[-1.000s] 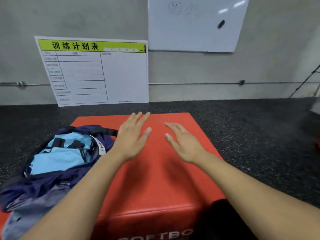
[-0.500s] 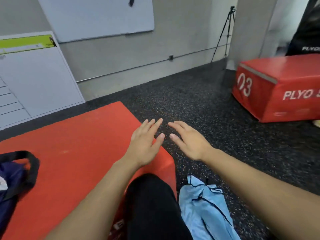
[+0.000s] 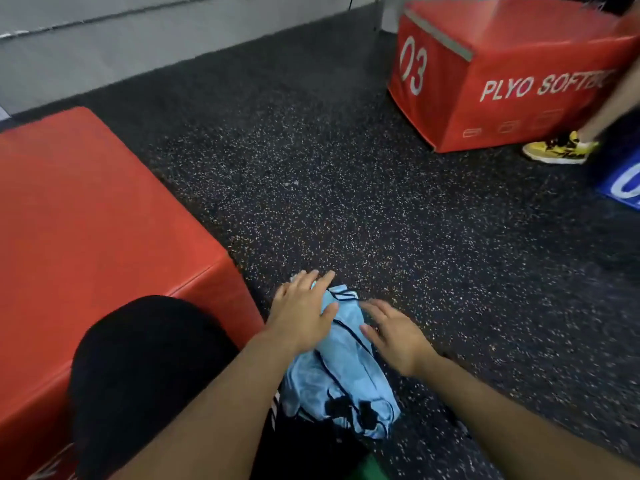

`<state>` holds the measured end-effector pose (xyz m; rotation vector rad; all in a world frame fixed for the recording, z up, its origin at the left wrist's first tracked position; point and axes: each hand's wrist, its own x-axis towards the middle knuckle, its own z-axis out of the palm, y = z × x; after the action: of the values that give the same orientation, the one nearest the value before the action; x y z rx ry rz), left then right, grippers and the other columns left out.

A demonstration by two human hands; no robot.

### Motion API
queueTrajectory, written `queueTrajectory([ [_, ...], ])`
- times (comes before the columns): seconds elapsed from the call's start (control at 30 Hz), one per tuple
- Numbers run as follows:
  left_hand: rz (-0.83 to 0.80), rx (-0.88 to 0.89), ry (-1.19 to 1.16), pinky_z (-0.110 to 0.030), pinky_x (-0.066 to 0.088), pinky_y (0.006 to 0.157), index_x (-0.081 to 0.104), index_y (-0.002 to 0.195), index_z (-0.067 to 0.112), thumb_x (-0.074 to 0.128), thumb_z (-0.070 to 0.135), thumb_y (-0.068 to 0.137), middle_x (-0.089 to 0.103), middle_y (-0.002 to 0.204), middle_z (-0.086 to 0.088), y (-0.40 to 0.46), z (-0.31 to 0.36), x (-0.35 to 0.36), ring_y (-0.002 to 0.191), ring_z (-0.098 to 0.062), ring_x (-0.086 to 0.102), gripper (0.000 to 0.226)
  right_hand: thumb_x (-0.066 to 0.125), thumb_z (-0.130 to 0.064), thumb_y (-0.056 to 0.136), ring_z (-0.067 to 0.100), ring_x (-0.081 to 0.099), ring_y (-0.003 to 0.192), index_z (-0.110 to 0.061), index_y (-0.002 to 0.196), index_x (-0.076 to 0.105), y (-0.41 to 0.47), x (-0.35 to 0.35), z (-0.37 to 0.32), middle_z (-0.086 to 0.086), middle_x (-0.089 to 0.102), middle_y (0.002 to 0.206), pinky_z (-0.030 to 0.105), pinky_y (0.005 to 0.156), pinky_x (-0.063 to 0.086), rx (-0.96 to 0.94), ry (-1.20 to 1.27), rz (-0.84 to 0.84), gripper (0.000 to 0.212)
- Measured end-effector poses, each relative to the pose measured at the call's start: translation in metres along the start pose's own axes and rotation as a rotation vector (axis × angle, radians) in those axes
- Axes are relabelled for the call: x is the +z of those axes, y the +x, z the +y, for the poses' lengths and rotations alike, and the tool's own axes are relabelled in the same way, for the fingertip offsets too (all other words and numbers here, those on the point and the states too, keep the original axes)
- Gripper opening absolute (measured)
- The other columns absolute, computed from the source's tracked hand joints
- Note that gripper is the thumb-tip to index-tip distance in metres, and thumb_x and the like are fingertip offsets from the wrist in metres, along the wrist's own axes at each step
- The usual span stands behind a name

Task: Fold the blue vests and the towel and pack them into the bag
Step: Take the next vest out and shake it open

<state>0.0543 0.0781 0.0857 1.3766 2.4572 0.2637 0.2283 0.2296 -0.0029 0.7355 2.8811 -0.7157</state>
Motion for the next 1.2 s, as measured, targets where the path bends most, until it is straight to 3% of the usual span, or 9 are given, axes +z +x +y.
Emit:
queueTrajectory([
  [0.13,-0.153,-0.007,-0.006,-0.045,0.01,0.125,0.013,0.161,0.033,0.036,0.049,0.105,0.017,0.168,0.0,0.008,0.016,0.048,0.156,-0.021,0.008,0.062,0.012,-0.073,0.094,0.023,0.04,0.143,-0.029,0.157,0.035,-0.027,0.055,0.038,-0.001,0.035,0.16,0.034,0.117,0.034,0.062,0.013,-0.126,0.08],
  [0.27,-0.282,0.0,-0.036,-0.044,0.005,0.125,0.01,0.161,0.034,0.035,0.048,0.106,0.012,0.169,0.0,0.009,0.029,0.094,0.156,-0.021,0.003,0.062,0.013,-0.071,0.098,0.023,0.04,0.143,-0.036,0.156,0.032,-0.051,0.098,0.077,-0.004,0.033,0.162,0.037,0.117,0.035,0.13,-0.023,-0.252,0.07],
  [0.43,-0.405,-0.028,-0.021,-0.044,0.004,0.126,0.004,0.161,0.035,0.031,0.05,0.107,0.008,0.17,0.001,0.008,0.03,0.132,0.156,-0.021,0.0,0.063,-0.01,-0.084,0.082,0.027,0.043,0.142,-0.041,0.153,0.036,-0.075,0.137,0.118,0.001,0.033,0.163,0.038,0.117,0.037,0.226,-0.044,-0.384,0.095],
  [0.6,-0.435,-0.077,-0.017,-0.042,0.003,0.126,0.005,0.161,0.037,0.032,0.05,0.106,0.009,0.17,0.001,0.012,0.024,0.147,0.156,-0.02,0.001,0.062,-0.007,-0.087,0.08,0.03,0.034,0.148,-0.043,0.153,0.039,-0.078,0.156,0.121,0.008,0.024,0.167,0.039,0.119,0.031,0.266,-0.018,-0.493,0.096],
  [0.7,-0.447,-0.089,0.0,-0.042,0.002,0.126,0.003,0.161,0.037,0.032,0.049,0.107,0.007,0.17,0.002,0.013,0.023,0.15,0.156,-0.019,0.0,0.063,0.007,-0.078,0.092,0.028,0.027,0.152,-0.047,0.149,0.043,-0.073,0.166,0.121,0.007,0.019,0.169,0.039,0.12,0.028,0.272,-0.022,-0.501,0.074],
  [0.8,-0.459,-0.097,-0.002,-0.041,0.001,0.126,0.002,0.161,0.037,0.032,0.049,0.107,0.006,0.17,0.003,0.012,0.022,0.153,0.156,-0.018,-0.001,0.063,-0.003,-0.086,0.082,0.028,0.025,0.152,-0.051,0.146,0.046,-0.068,0.172,0.122,0.007,0.023,0.168,0.04,0.122,0.026,0.255,0.021,-0.509,0.088],
  [0.9,-0.459,-0.113,0.0,-0.041,0.001,0.126,0.003,0.161,0.037,0.032,0.049,0.106,0.007,0.17,0.003,0.009,0.02,0.153,0.156,-0.017,-0.001,0.063,0.034,-0.045,0.106,0.024,0.033,0.147,-0.037,0.15,0.045,-0.061,0.168,0.12,0.002,0.037,0.16,0.037,0.12,0.028,0.197,-0.019,-0.531,0.046],
  [1.07,-0.393,-0.117,-0.005,-0.04,0.001,0.126,0.005,0.161,0.037,0.033,0.05,0.106,0.008,0.17,0.003,0.013,0.02,0.134,0.156,-0.017,0.0,0.063,0.056,-0.011,0.086,0.026,0.06,0.121,-0.021,0.13,0.065,-0.06,0.146,0.118,0.0,0.062,0.131,0.035,0.104,0.049,0.119,0.012,-0.411,0.046],
  [1.2,-0.291,-0.044,0.002,-0.042,0.003,0.125,0.014,0.161,0.035,0.035,0.049,0.106,0.014,0.169,0.004,0.03,0.024,0.089,0.156,-0.018,0.003,0.06,0.051,0.006,0.091,0.022,0.047,0.137,-0.013,0.146,0.055,-0.054,0.089,0.103,0.003,0.051,0.149,0.027,0.119,0.032,0.022,0.092,-0.249,0.058],
])
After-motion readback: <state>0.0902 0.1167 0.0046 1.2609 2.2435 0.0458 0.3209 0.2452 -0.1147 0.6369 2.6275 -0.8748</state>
